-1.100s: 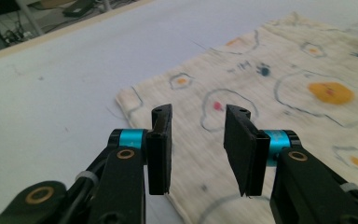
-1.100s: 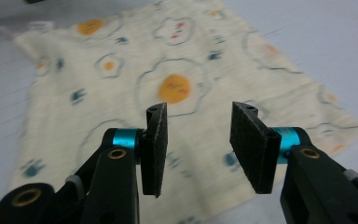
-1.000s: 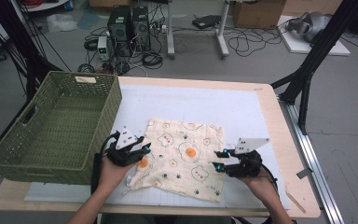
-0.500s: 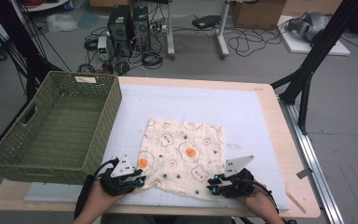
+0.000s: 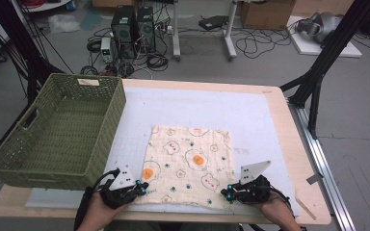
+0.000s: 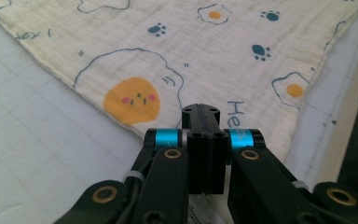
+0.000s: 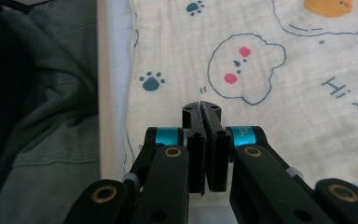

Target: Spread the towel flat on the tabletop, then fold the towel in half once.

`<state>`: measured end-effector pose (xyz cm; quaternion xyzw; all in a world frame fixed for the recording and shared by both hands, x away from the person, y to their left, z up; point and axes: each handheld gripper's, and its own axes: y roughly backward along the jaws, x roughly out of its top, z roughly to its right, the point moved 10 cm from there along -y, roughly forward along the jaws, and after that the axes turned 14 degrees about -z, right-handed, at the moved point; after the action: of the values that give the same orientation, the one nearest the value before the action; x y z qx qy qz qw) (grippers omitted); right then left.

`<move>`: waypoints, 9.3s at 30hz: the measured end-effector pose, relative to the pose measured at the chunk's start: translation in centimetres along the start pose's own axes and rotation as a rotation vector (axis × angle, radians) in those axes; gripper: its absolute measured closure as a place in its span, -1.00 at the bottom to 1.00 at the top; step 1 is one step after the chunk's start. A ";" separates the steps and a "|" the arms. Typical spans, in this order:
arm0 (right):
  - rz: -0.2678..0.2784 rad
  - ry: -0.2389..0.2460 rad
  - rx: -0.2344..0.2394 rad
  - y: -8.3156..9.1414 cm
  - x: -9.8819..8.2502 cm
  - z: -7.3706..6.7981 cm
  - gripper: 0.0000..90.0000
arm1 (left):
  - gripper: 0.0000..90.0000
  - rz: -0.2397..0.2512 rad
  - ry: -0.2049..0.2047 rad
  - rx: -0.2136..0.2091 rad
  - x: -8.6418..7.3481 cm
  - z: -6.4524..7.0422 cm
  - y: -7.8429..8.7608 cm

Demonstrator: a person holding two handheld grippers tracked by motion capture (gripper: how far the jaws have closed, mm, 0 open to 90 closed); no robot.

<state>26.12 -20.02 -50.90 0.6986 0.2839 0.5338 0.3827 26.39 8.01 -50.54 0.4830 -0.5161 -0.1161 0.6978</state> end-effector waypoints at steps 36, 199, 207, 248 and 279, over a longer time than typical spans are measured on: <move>0.235 -0.219 -0.221 3.4 3.2 7.1 -0.26 | 0.21 0.222 0.082 0.011 6.2 -3.9 -0.3; 0.146 -0.211 -0.084 2.2 2.8 5.3 0.86 | 0.87 0.140 0.141 0.026 5.4 -5.7 -0.9; 0.179 -0.178 -0.084 3.2 3.0 3.3 0.87 | 0.86 0.177 0.123 -0.002 4.1 -4.4 1.2; 0.058 -0.051 -0.056 0.8 2.0 0.0 0.96 | 0.99 0.061 0.004 -0.126 1.7 -0.9 1.1; 0.069 -0.043 0.011 -0.4 2.9 -0.8 0.97 | 0.99 0.067 0.034 -0.146 1.4 -1.3 1.0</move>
<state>26.10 -17.31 -49.59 0.7213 0.2543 0.5300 0.3663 27.76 8.30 -48.89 0.4152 -0.5100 -0.1218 0.7435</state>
